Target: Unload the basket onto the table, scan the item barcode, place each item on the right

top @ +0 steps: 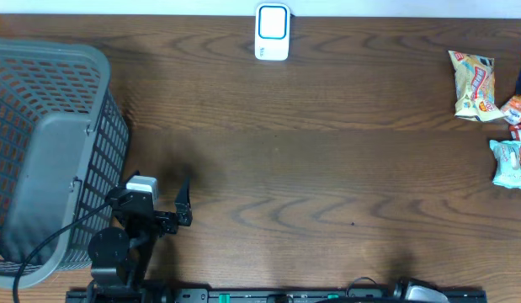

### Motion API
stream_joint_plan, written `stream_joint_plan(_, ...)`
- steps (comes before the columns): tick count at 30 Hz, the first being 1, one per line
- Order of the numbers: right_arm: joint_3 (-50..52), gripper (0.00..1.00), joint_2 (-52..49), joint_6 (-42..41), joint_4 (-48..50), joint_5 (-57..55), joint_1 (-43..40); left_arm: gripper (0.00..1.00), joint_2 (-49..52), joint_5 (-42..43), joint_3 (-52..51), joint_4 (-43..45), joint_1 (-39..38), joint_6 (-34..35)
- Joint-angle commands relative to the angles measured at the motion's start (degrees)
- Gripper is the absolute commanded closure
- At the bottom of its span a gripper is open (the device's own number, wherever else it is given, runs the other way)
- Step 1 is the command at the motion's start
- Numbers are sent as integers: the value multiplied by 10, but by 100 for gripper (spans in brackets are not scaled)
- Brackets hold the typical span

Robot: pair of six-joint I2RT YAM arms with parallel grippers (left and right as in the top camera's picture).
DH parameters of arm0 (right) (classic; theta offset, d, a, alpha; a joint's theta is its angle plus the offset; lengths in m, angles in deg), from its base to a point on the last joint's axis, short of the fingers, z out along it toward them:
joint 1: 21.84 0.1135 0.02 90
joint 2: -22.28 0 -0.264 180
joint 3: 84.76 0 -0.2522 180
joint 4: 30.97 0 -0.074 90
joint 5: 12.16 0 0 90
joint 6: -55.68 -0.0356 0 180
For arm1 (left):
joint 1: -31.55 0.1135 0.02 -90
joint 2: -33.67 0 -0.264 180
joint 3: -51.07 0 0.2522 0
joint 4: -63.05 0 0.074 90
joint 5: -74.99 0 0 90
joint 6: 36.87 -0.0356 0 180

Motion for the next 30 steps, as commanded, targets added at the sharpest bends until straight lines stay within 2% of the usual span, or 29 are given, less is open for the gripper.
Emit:
stream_joint_plan(1,2,1,40,1,-50,-11,0,1,-1,-4,-1,0,2,-8)
stream_joint_plan(8,27,1,94,4,-105,-2,0,1,-1,-4,-1,0,2,-8)
stream_joint_plan(14,189,1,193,4,-14,1,0,1,-1,-4,-1,0,2,-8)
stream_joint_plan(17,339,1,275,4,86,16,11,1,-1,-4,-1,0,2,-8)
stream_joint_plan(20,604,1,417,5,293,17,57,1,-1,-4,-1,0,2,-8)
stream_joint_plan(23,794,1,517,4,440,18,78,1,-1,-4,-1,0,2,-8)
stream_joint_plan(30,1040,1,635,5,625,12,85,1,-1,-4,-1,0,2,-8)
